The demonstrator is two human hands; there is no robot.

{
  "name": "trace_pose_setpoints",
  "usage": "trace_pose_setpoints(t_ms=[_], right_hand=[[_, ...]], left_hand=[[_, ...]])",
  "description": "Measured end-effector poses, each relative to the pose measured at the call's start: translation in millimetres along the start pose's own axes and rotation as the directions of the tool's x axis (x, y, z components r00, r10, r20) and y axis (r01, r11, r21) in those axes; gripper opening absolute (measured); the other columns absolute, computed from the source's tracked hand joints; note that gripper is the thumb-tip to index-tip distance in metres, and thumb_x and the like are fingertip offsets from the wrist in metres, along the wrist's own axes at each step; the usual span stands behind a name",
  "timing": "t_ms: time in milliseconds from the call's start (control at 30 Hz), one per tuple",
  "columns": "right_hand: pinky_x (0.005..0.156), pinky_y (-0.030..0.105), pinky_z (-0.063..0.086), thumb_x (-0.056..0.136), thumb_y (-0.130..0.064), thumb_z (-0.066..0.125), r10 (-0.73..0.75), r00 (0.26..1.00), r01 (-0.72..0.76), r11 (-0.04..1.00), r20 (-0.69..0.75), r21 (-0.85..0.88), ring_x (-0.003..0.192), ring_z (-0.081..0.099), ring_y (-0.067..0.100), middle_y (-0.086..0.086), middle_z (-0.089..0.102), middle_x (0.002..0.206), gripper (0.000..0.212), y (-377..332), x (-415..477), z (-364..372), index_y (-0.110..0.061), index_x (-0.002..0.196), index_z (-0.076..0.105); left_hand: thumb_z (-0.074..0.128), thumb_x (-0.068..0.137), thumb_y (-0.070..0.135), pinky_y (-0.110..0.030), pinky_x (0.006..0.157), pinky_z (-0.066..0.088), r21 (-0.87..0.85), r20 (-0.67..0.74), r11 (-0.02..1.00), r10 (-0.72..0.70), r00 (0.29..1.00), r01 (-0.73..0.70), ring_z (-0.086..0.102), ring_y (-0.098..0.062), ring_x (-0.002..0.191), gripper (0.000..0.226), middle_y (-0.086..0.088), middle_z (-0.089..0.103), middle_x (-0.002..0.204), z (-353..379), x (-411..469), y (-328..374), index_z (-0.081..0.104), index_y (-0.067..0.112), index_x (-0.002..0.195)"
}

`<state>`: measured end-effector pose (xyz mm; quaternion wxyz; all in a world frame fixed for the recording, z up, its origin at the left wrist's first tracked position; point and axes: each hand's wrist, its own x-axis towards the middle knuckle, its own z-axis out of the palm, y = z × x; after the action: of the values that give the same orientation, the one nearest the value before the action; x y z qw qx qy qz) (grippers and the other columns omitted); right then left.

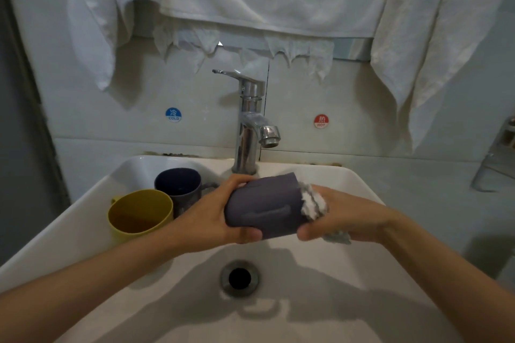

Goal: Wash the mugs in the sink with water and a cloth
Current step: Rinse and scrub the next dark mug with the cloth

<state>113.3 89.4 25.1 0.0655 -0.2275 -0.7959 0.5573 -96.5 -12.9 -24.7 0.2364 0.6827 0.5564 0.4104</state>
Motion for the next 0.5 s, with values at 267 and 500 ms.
trace_pose_setpoints(t_ms=[267, 500], right_hand=[[0.076, 0.015, 0.052, 0.068, 0.001, 0.079, -0.045, 0.997, 0.032, 0.973, -0.054, -0.228, 0.090, 0.064, 0.005, -0.016, 0.065, 0.094, 0.049, 9.3, 3.2, 4.0, -0.032, 0.096, 0.056], [0.071, 0.022, 0.055, 0.063, 0.011, 0.074, -0.100, 0.989, 0.111, 0.989, -0.110, 0.102, 0.081, 0.067, 0.007, -0.008, 0.072, 0.086, 0.050, 6.7, 4.5, 7.2, -0.021, 0.098, 0.057]], left_hand=[[0.078, 0.069, 0.044, -0.021, 0.089, 0.051, 0.106, 0.075, 0.994, 0.007, 0.997, -0.014, 0.051, 0.000, 0.115, 0.076, 0.022, 0.046, 0.127, 3.3, -2.5, -2.5, 0.028, 0.048, 0.126], [0.076, 0.072, 0.044, -0.011, 0.082, 0.047, 0.322, 0.019, 0.935, 0.152, 0.988, -0.150, 0.051, 0.004, 0.108, 0.076, 0.024, 0.042, 0.123, -7.1, 3.6, 6.9, 0.025, 0.046, 0.128]])
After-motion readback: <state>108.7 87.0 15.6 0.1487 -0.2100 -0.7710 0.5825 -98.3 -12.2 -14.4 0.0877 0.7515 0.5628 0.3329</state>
